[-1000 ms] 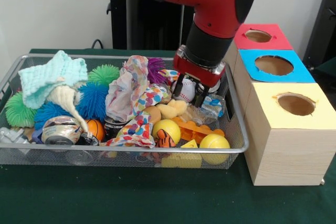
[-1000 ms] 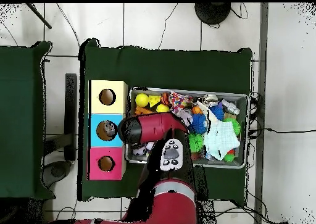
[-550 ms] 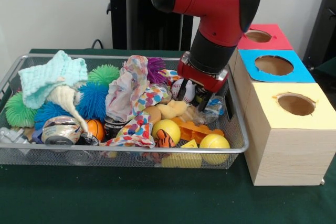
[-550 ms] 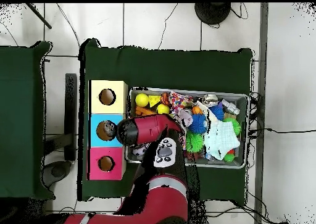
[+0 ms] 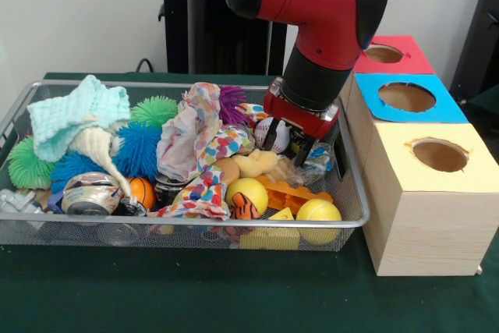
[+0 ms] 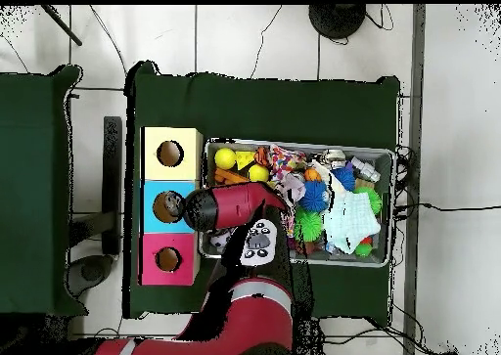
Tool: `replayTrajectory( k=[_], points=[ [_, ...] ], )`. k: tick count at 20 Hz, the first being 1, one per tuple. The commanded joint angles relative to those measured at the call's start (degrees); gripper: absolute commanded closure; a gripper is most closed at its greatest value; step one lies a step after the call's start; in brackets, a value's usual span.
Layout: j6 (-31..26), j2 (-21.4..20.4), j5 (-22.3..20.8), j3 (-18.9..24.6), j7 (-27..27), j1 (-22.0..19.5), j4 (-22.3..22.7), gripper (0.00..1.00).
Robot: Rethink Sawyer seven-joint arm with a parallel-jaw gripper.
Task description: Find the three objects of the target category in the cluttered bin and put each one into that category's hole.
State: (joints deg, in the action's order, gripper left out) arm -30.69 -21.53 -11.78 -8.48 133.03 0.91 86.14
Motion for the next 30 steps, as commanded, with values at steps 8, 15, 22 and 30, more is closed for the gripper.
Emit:
replayTrajectory(
  k=[8, 15, 22, 30],
  points=[
    [-7.83, -0.69, 3.35, 2.47, 4.03, 0.29, -3.85, 0.00],
    [-15.94, -4.56, 3.03, 1.88, 1.36, -0.23, -6.72, 0.00],
    [-17.19, -5.38, 2.42, 2.49, 1.60, -1.13, -8.01, 0.00],
    [-9.34, -3.04, 3.78, 5.69, 2.80, -2.68, -5.71, 0.00]
  ],
)
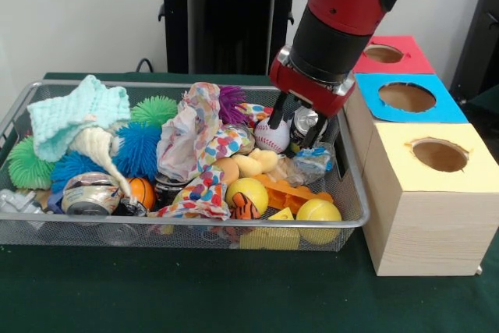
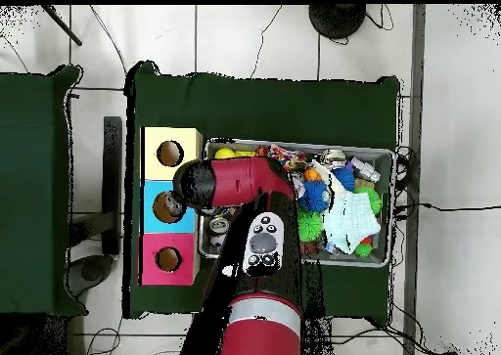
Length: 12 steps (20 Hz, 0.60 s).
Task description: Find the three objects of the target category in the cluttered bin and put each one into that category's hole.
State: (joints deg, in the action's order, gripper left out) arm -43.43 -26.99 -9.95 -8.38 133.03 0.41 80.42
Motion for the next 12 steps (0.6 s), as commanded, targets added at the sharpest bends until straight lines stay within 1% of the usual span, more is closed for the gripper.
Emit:
replayTrajectory(
  k=[1, 9, 12],
  points=[
    [4.32, 2.75, 1.88, 5.73, 3.06, -2.18, 0.23, 0.00],
    [11.60, 6.32, 2.00, 6.14, 5.87, -1.73, 0.62, 0.00],
    [14.63, 7.38, 2.86, 8.44, 4.40, -3.55, 1.62, 0.00]
  ],
)
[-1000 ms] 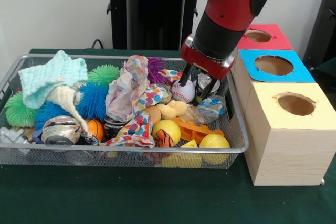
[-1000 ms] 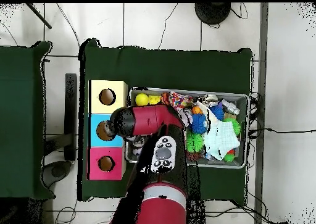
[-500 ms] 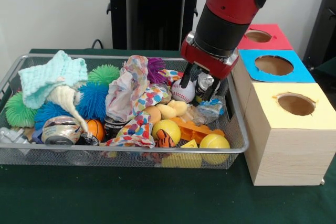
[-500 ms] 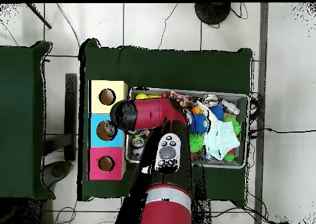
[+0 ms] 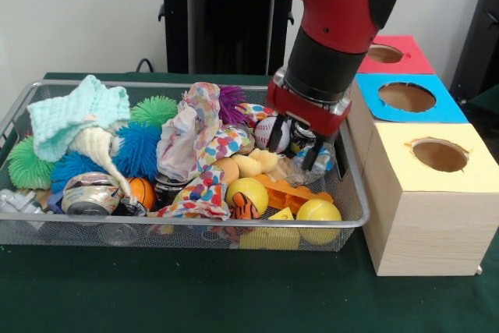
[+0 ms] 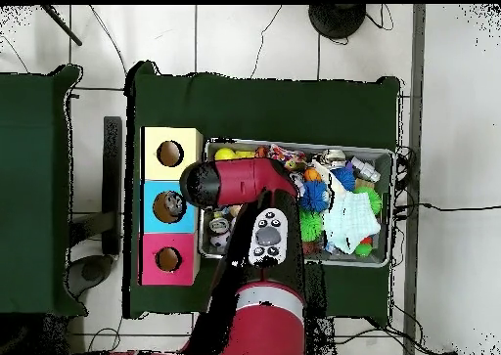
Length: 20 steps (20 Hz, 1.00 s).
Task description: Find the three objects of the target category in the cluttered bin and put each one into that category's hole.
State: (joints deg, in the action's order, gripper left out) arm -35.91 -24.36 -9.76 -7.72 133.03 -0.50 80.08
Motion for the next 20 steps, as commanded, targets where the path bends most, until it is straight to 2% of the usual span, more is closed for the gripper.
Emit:
replayTrajectory(
  k=[1, 8, 11, 17, 20],
  points=[
    [7.77, 5.05, 2.75, 8.00, 4.39, -2.80, 2.11, 0.00],
    [9.96, 6.22, 1.37, 6.61, 4.67, -0.64, 0.84, 0.00],
    [10.86, 7.53, -0.69, 3.96, 4.75, 1.69, -0.35, 0.00],
    [-0.77, 9.14, -0.55, 0.98, 2.85, 4.32, -1.35, 0.00],
    [-9.25, 9.98, -0.51, -0.24, 0.87, 5.42, -3.30, 0.00]
  ],
)
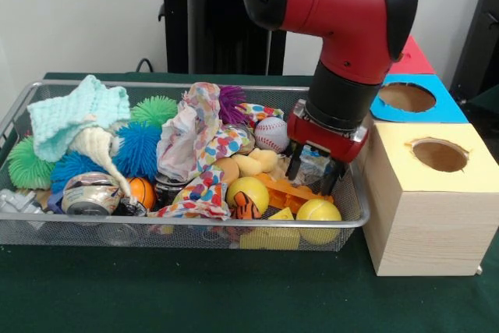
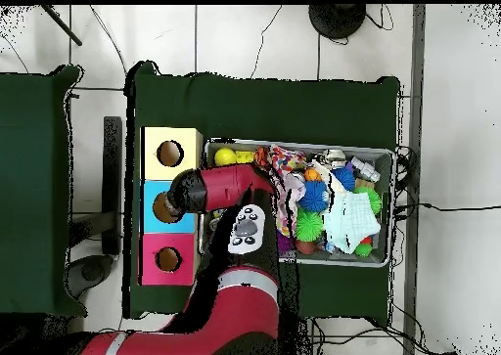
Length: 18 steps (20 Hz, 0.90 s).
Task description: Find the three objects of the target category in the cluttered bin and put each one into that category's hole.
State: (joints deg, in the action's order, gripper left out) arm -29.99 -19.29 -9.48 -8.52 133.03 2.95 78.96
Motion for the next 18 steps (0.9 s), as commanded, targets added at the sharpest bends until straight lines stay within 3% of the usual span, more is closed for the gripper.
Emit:
replayTrajectory(
  k=[1, 4, 9, 18],
  points=[
    [-17.44, 5.06, -0.71, 0.76, 0.01, 1.78, -2.51, 0.00],
    [-22.00, 5.26, -0.67, 2.47, -2.86, 0.33, -2.81, 0.00],
    [-26.28, 5.73, -1.90, 2.01, -2.26, 0.76, -3.61, 0.00],
    [-25.20, 6.42, -2.73, 3.16, -3.41, -0.65, -4.80, 0.00]
  ],
)
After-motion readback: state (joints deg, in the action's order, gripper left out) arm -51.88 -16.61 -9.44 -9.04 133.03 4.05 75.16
